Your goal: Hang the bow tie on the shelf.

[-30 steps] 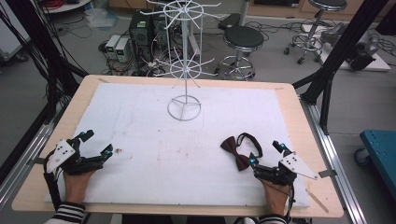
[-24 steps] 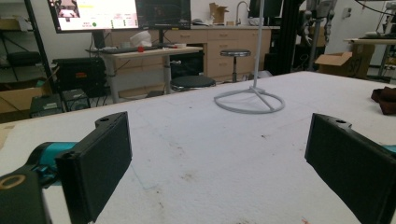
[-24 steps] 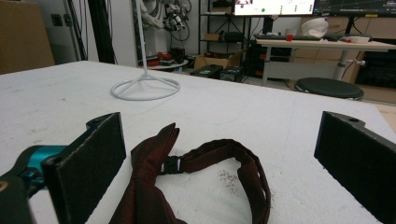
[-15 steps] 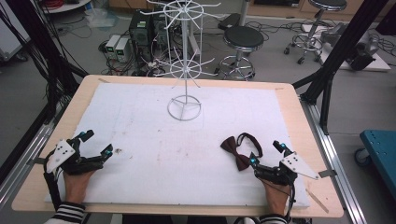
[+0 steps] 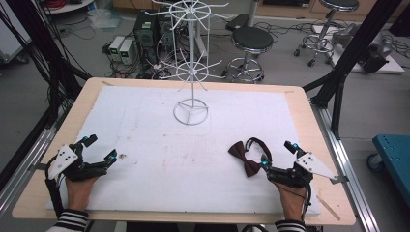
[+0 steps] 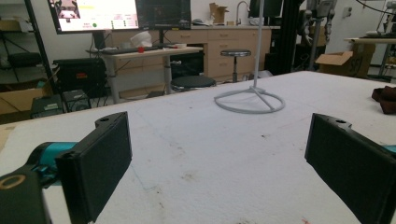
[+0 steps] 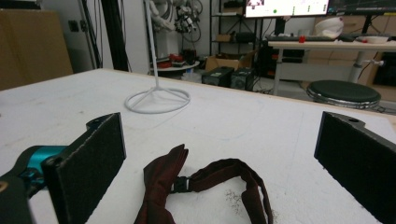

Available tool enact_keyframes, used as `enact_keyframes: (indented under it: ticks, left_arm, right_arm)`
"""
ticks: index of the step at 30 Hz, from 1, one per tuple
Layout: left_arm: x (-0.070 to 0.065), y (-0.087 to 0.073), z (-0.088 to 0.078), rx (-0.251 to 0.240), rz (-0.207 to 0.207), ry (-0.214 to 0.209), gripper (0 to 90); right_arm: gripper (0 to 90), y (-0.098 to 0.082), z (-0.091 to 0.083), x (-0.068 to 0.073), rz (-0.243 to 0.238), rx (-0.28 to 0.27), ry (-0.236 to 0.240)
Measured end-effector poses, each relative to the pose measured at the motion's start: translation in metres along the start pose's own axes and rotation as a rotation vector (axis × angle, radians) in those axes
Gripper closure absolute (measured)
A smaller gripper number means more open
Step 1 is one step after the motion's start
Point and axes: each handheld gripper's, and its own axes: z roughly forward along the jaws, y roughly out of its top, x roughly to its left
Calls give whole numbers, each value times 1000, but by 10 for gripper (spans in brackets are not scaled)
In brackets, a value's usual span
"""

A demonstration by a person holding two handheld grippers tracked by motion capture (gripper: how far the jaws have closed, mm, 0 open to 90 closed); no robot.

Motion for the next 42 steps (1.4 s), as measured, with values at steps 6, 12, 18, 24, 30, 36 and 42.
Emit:
enact_keyframes:
  ticks: [6, 12, 18, 24, 30, 36, 42]
  left_arm:
    - [0, 0, 0, -2, -4, 0, 76]
    - [0, 0, 0, -1, -3, -1, 76]
    - [0, 0, 0, -2, -4, -4, 76]
    - [0, 0, 0, -2, -4, -3, 76]
    - [0, 0, 0, -2, -5, -3, 76]
    - [0, 0, 0, -2, -4, -3, 76]
    - [0, 0, 0, -2, -4, -4, 76]
  right_arm:
    - [12, 12, 2, 1, -24, 69, 34]
    - [12, 29, 14, 5, -66, 171, 105]
    - [12, 37, 26, 9, -81, 253, 137]
    - [12, 45, 41, 10, -91, 350, 171]
    - [13, 51, 55, 11, -122, 460, 206]
    - [13, 53, 69, 15, -145, 560, 241]
    - [13, 51, 78, 19, -158, 630, 242]
